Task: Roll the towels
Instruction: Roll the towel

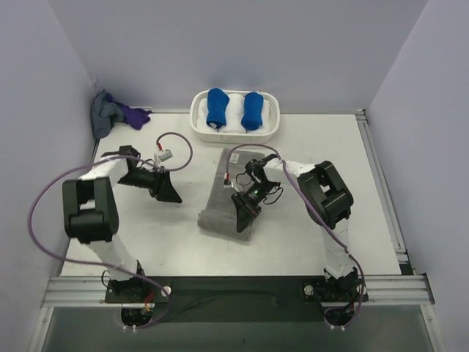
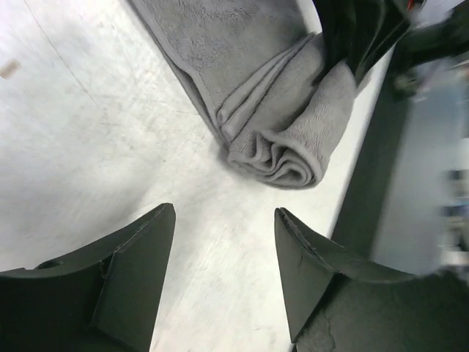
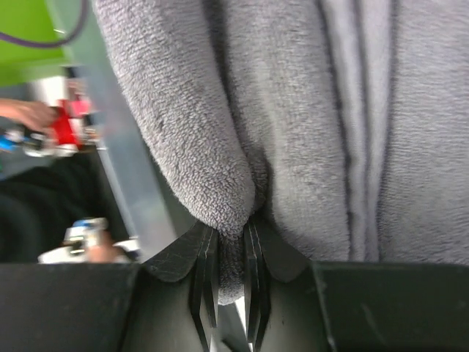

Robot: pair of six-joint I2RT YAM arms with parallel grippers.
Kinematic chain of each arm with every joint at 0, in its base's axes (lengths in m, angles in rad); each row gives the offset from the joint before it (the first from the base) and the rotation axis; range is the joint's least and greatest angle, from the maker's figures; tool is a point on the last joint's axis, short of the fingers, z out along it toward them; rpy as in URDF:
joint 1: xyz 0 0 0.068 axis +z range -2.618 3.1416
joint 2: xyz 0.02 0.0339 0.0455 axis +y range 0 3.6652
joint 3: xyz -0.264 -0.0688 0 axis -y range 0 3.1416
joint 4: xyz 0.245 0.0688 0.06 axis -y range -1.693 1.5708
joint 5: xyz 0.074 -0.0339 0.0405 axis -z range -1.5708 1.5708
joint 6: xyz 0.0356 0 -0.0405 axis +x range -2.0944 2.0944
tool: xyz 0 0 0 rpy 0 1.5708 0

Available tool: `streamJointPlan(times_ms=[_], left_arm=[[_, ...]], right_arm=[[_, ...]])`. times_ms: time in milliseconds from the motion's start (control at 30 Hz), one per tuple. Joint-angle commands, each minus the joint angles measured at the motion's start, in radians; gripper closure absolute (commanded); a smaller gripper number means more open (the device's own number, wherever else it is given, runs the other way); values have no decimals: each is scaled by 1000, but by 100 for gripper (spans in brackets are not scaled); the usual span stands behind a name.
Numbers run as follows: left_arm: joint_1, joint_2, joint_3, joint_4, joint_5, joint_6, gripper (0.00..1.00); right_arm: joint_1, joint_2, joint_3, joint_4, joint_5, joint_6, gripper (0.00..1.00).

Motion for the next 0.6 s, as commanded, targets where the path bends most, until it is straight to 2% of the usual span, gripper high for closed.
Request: streamJointPlan(times_ms=[0, 67, 167, 200, 267, 400, 567], left_arm=[[-42, -261, -69, 146, -103, 97, 33], [-111, -369, -170, 247, -167, 131, 29], [-270, -602, -315, 402, -293, 198, 25], [-357, -639, -345, 440, -342, 206, 23], [-446, -718, -428, 569, -399, 221, 19], [-672, -751, -514, 721, -552, 309, 18], [-769, -713, -562, 810, -614, 391, 18]], right_arm=[[-29, 90, 63, -155, -82, -16, 100], [-37, 120, 90, -183, -106, -23, 100], [-52, 172, 113, -230, -122, -42, 100], [-52, 185, 133, -259, -119, -55, 100], [-60, 218, 149, -296, -119, -68, 100], [-69, 262, 182, -329, -103, -80, 100], [-84, 301, 232, -381, -74, -91, 100]])
